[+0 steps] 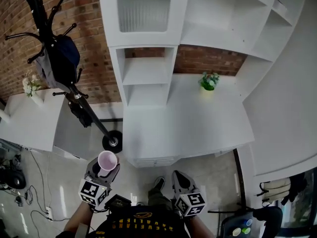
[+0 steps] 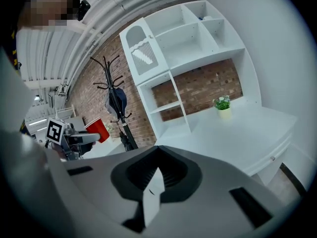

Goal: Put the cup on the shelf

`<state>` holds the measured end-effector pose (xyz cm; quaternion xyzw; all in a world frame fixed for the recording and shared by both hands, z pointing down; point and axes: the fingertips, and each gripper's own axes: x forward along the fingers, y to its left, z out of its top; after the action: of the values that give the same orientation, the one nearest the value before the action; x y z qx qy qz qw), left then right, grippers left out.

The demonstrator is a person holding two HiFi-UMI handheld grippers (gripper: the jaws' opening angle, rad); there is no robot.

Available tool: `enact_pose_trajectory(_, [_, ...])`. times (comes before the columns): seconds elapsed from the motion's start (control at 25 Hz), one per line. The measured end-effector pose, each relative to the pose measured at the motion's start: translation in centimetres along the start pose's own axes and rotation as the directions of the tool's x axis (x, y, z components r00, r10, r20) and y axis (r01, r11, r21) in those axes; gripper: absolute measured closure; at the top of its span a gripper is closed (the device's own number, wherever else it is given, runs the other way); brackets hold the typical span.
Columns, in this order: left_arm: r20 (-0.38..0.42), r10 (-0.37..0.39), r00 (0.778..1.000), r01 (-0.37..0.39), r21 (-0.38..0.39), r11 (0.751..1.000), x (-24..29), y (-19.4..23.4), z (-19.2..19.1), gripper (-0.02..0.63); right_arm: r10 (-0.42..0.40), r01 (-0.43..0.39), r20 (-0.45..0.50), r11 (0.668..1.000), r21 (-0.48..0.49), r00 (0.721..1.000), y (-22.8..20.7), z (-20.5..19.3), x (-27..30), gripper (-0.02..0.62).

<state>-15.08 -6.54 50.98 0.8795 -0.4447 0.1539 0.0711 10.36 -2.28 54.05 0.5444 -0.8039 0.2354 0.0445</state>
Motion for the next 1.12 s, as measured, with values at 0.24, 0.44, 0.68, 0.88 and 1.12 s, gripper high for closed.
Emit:
enact_pose_trajectory(0.24, [0.006,0.031,1.000,-0.031,-0.004,1.000,6.2,2.4,2.3,0.348,0.021,-0.021,-0.015,1.000,0.003,1.000,-3.9,3.0,4.2,0.601])
enact_pose_trajectory(0.44, [0.000,0.039,0.999,-0.039,0.012,0.999,11.1,4.1,3.7,0.348,0.021,-0.021,-0.019,1.000,0.013,1.000,-7.1,4.9,6.5,0.601])
enact_pose_trajectory(0.68, [0.000,0.050,0.999,-0.050,0.029,0.998,17.1,6.9,4.9,0.348,0.016,-0.016,-0.031,1.000,0.010,0.999,-9.6,6.1,8.6,0.601])
enact_pose_trajectory(0.88, [-0.025,0.020,0.999,-0.018,0.073,0.997,22.6,8.7,5.1,0.348,-0.034,0.035,-0.030,0.999,0.040,0.999,-11.2,6.4,9.9,0.601])
enact_pose_trajectory(1.12, [-0.077,-0.086,0.993,0.090,0.053,0.995,29.4,9.5,4.2,0.348,-0.150,0.150,-0.002,0.985,0.081,0.989,-12.7,7.4,10.1,0.600])
